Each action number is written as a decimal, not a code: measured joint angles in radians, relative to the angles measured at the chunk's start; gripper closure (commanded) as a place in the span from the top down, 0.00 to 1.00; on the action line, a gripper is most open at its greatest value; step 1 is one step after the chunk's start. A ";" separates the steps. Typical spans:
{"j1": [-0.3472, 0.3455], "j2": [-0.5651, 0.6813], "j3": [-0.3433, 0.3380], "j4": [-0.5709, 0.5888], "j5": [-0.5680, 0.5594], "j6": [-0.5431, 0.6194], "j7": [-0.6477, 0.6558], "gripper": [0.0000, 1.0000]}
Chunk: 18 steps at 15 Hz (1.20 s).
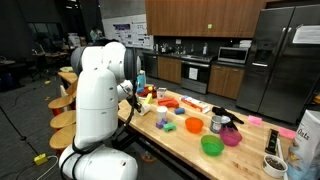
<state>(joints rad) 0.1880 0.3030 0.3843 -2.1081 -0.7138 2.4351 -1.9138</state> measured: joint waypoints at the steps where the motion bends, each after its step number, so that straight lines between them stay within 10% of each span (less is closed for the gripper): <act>1: 0.010 -0.013 0.000 -0.006 0.021 -0.027 0.000 0.01; 18: 0.178 -0.286 0.027 -0.057 0.395 -0.675 0.137 0.01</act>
<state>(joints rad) 0.3656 0.0173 0.4109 -2.1651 -0.3188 1.7605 -1.7768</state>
